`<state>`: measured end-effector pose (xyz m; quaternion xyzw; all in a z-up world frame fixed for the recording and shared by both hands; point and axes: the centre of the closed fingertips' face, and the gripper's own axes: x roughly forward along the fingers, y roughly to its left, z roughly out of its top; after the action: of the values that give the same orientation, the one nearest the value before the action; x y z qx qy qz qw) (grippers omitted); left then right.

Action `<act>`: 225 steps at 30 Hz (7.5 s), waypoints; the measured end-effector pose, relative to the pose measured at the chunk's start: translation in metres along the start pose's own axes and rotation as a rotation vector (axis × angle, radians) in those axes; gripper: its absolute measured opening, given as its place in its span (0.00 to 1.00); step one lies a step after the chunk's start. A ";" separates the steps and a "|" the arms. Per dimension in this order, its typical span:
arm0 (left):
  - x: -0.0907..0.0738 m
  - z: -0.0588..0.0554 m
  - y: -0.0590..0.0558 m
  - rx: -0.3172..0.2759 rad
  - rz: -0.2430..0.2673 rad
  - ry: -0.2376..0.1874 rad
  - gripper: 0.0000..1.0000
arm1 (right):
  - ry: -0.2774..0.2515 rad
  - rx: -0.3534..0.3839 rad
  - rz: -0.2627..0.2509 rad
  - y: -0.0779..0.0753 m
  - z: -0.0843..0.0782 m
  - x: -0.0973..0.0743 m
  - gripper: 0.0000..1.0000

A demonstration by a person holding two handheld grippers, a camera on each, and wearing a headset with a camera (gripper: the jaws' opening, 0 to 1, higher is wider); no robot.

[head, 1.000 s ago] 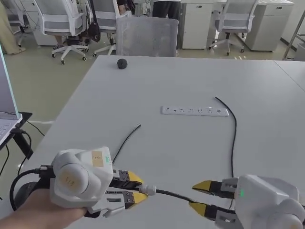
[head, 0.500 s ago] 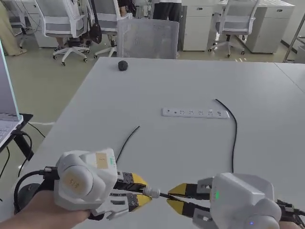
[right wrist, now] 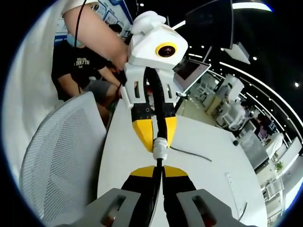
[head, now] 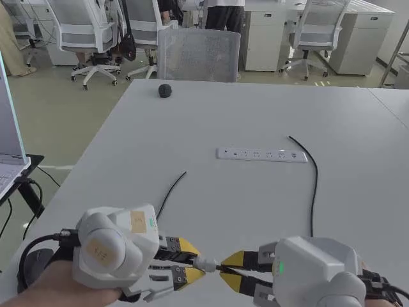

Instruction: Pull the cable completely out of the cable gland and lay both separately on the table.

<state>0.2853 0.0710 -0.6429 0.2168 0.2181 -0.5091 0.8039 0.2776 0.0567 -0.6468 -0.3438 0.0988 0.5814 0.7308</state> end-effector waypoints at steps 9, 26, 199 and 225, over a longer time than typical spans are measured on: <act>0.001 -0.001 0.000 -0.004 -0.003 -0.002 0.15 | 0.010 -0.002 0.007 0.000 -0.002 0.001 0.00; -0.009 -0.009 0.011 -0.023 0.033 0.005 0.15 | 0.087 -0.011 -0.013 -0.008 -0.033 -0.017 0.00; -0.009 0.010 0.010 -0.024 0.071 -0.017 0.15 | 0.028 0.052 -0.096 -0.013 -0.003 -0.012 0.04; -0.021 0.008 0.019 -0.045 0.093 -0.034 0.15 | 0.097 0.026 -0.124 -0.025 -0.026 -0.027 0.00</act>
<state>0.2955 0.0894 -0.6220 0.2000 0.2054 -0.4699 0.8348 0.2991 0.0171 -0.6415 -0.3677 0.1201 0.5161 0.7642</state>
